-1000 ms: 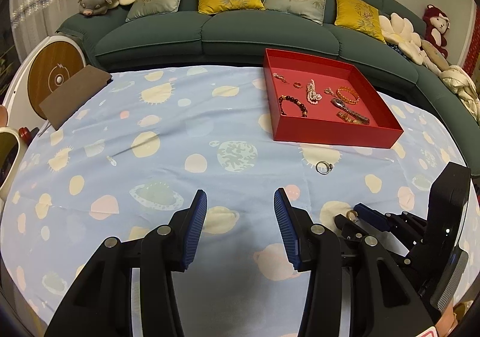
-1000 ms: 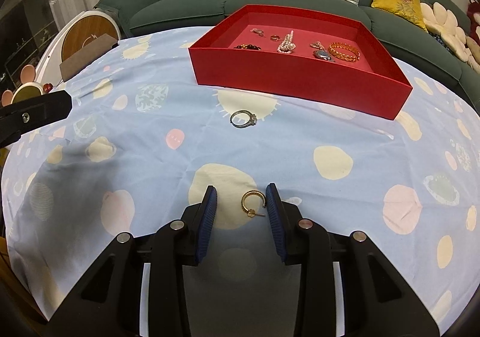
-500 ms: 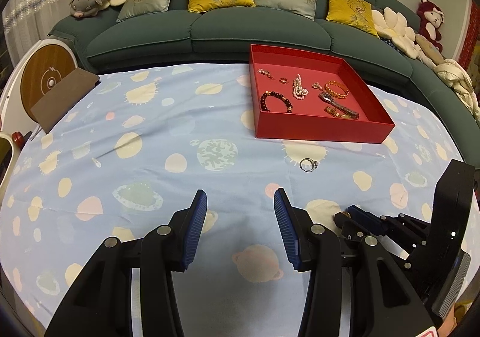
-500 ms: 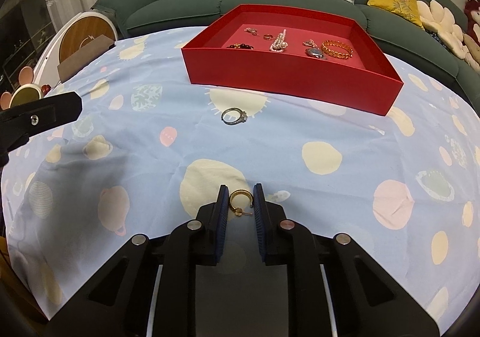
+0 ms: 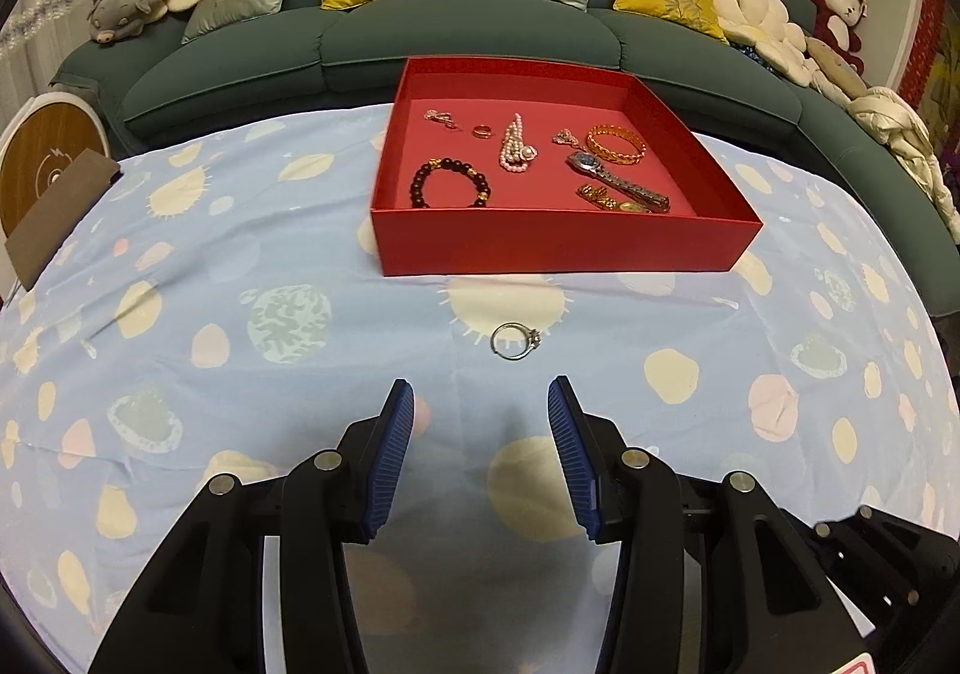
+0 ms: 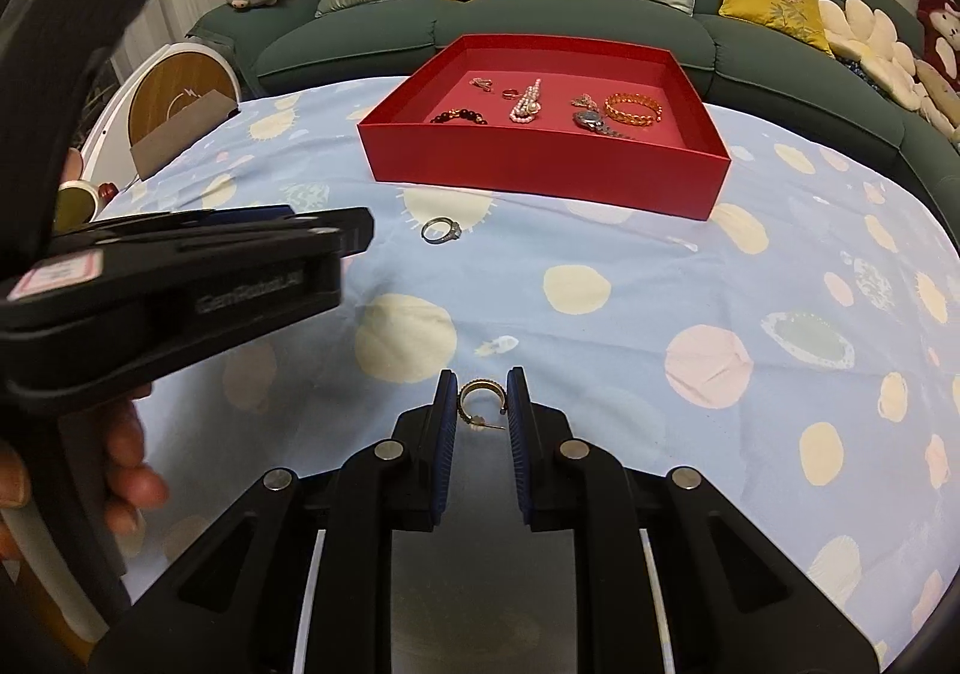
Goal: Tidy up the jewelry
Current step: 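Grasp the silver ring with the left tool, then carry the hoop earring and silver ring toward the red tray with both tools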
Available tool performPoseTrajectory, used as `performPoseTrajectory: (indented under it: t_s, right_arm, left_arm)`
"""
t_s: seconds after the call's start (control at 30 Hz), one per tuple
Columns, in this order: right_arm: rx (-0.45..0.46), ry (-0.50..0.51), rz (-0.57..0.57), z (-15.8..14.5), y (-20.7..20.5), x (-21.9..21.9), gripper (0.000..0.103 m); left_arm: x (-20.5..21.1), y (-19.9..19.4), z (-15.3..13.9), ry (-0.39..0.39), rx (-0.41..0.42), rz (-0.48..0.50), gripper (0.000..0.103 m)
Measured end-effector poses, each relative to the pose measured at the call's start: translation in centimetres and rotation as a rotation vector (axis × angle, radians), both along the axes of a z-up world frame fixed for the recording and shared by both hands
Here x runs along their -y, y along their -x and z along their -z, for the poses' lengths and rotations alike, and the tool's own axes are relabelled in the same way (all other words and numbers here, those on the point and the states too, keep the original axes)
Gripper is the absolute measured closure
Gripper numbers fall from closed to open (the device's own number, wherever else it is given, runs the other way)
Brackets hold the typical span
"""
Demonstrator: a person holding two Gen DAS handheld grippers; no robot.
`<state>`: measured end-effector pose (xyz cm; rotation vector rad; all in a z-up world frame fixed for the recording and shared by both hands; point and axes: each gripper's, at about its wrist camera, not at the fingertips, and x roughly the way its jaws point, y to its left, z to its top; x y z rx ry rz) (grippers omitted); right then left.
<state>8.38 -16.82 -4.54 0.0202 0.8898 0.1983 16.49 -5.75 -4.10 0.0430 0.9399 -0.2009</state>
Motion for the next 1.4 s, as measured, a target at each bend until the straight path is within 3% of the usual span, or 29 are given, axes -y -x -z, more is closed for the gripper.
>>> performPoseTrajectory:
  t_s: [0.43,0.63,0.73,0.87,1.4]
  right_arm:
    - [-0.011,-0.021,0.058,0.5,0.9,4.4,0.087]
    - [-0.019,-0.028,0.069,0.8,0.9,5.2,0.087]
    - [-0.020,-0.030,0.076,0.8,0.9,5.5,0.087]
    - [-0.012,-0.034,0.079,0.5,1.0,5.6,0.087]
    - [0.020,-0.044,0.067,-0.9,1.1,4.9,0.087]
  left_arm:
    - [2.5,-3.0,3.7,-0.024,-0.029,-0.025,0.058]
    - [2.8,-3.3,3.8,-0.029,0.011,-0.029,0.058]
    - [3.0,-3.0,3.8,-0.046,0.031,-0.015,0.070]
    - [3.3,-2.5,3.7,-0.044,0.035,0.025,0.101]
    - [-0.6,1.8,0.6,0.060,0.023,0.084,0.103]
